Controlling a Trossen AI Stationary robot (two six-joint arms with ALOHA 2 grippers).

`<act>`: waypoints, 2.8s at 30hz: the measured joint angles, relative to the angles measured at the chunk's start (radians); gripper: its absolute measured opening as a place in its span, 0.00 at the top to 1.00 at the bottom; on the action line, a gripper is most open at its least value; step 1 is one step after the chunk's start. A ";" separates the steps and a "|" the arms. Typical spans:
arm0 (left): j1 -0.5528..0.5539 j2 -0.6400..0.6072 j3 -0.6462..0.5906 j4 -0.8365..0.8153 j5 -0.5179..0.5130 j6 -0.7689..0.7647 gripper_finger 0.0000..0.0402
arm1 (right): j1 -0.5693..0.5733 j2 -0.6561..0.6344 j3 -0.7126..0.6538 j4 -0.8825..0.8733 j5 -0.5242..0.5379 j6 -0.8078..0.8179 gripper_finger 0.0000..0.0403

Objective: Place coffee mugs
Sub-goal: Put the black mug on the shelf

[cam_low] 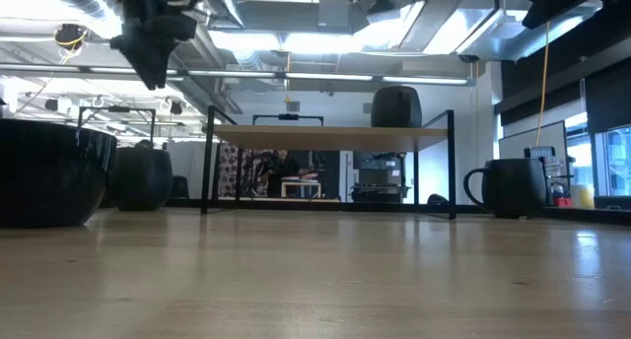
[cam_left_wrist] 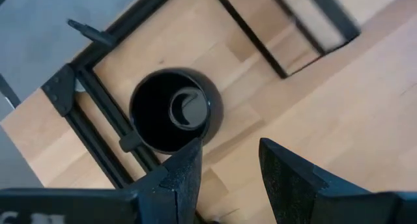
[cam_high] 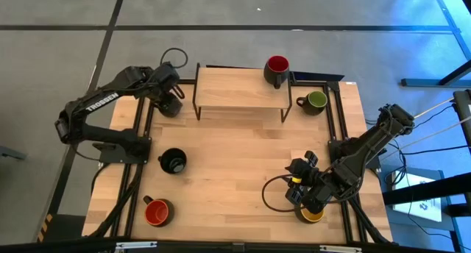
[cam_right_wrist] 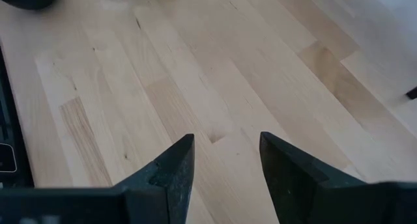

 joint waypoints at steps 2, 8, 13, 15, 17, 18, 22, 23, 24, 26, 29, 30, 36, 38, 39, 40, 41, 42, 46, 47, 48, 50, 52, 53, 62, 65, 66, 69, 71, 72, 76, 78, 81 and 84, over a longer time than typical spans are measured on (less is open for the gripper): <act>0.025 0.000 -0.030 0.015 0.001 0.031 0.63 | 0.000 0.000 0.000 0.000 0.000 0.000 0.59; 0.106 0.001 -0.108 0.082 0.119 0.125 0.63 | 0.000 0.000 0.000 -0.001 0.000 -0.002 0.59; 0.163 0.007 -0.122 0.120 0.127 0.206 0.63 | 0.000 0.000 -0.003 -0.005 -0.001 -0.005 0.59; 0.174 0.021 -0.122 0.136 0.133 0.207 0.63 | 0.000 0.000 -0.003 -0.006 0.000 -0.006 0.59; 0.181 0.030 -0.122 0.141 0.143 0.207 0.63 | 0.000 0.000 -0.003 -0.006 0.004 -0.005 0.59; 0.184 0.035 -0.122 0.141 0.143 0.208 0.63 | 0.000 0.000 -0.003 -0.005 0.010 -0.006 0.59; 0.189 0.064 -0.122 0.162 0.138 0.206 0.63 | 0.000 0.005 -0.003 -0.010 0.026 -0.009 0.59; 0.189 0.073 -0.122 0.161 0.139 0.206 0.63 | 0.000 0.005 -0.003 -0.012 0.026 -0.010 0.59; 0.188 0.083 -0.122 0.157 0.140 0.205 0.63 | 0.000 0.005 -0.003 -0.015 0.026 -0.010 0.59; 0.189 0.111 -0.122 0.145 0.134 0.188 0.63 | 0.000 0.005 -0.004 -0.024 0.026 -0.010 0.59; 0.189 0.158 -0.122 0.141 0.131 0.178 0.63 | 0.000 0.005 -0.004 -0.026 0.028 -0.008 0.59; 0.189 0.170 -0.122 0.141 0.132 0.180 0.63 | 0.000 0.006 -0.004 -0.026 0.029 -0.008 0.59; 0.189 0.212 -0.155 0.160 0.143 0.180 0.63 | 0.000 0.006 -0.004 -0.026 0.028 0.000 0.59; 0.189 0.206 -0.201 0.183 0.151 0.179 0.63 | 0.000 0.006 -0.004 -0.026 0.028 0.002 0.59; 0.189 0.198 -0.222 0.201 0.156 0.179 0.63 | 0.000 0.006 -0.004 -0.026 0.028 0.002 0.59; 0.189 0.188 -0.242 0.228 0.158 0.179 0.63 | 0.000 0.006 -0.004 -0.026 0.028 0.002 0.59; 0.189 0.180 -0.260 0.253 0.157 0.175 0.63 | 0.000 0.006 -0.004 -0.026 0.028 0.002 0.59; 0.189 0.179 -0.276 0.273 0.149 0.169 0.63 | 0.000 0.006 -0.004 -0.026 0.029 0.002 0.59; 0.189 0.180 -0.328 0.316 0.138 0.150 0.63 | 0.000 0.006 -0.004 -0.028 0.029 0.002 0.59; 0.189 0.180 -0.339 0.327 0.139 0.152 0.63 | 0.000 0.006 -0.004 -0.029 0.029 0.001 0.59; 0.189 0.180 -0.348 0.335 0.139 0.152 0.63 | 0.000 0.006 -0.004 -0.030 0.028 0.001 0.59; 0.189 0.180 -0.361 0.346 0.139 0.150 0.64 | 0.000 0.006 -0.004 -0.030 0.029 -0.003 0.59; 0.189 0.180 -0.365 0.346 0.140 0.151 0.66 | 0.000 0.006 -0.004 -0.030 0.029 -0.004 0.59; 0.189 0.180 -0.365 0.347 0.141 0.155 0.67 | 0.000 0.006 -0.004 -0.030 0.029 -0.004 0.59; 0.188 0.182 -0.366 0.343 0.174 0.193 0.95 | 0.000 0.006 -0.004 -0.029 0.029 -0.005 0.59; 0.178 0.182 -0.366 0.331 0.165 0.199 0.97 | 0.000 0.006 -0.004 -0.029 0.029 -0.006 0.59; 0.171 0.182 -0.363 0.325 0.159 0.200 0.96 | 0.000 0.006 -0.004 -0.029 0.029 -0.006 0.59; 0.138 0.177 -0.325 0.263 0.142 0.199 0.96 | 0.000 0.006 -0.004 -0.029 0.029 -0.006 0.59; 0.110 0.163 -0.280 0.203 0.130 0.198 0.96 | 0.000 0.006 -0.004 -0.030 0.029 -0.006 0.59; 0.094 0.154 -0.253 0.167 0.123 0.191 0.97 | 0.000 0.006 -0.004 -0.030 0.029 -0.006 0.59; 0.016 0.124 -0.135 -0.016 0.094 0.149 0.97 | 0.000 0.007 -0.004 -0.030 0.029 -0.006 0.59; -0.028 0.091 -0.082 -0.072 0.088 0.120 0.97 | 0.000 0.006 -0.005 -0.030 0.029 -0.006 0.59; -0.094 0.057 -0.012 -0.095 0.103 0.065 0.97 | 0.000 0.007 -0.004 -0.035 0.027 -0.006 0.59; -0.171 0.026 0.040 -0.099 0.183 0.041 0.97 | 0.000 0.007 -0.005 -0.034 0.026 -0.007 0.59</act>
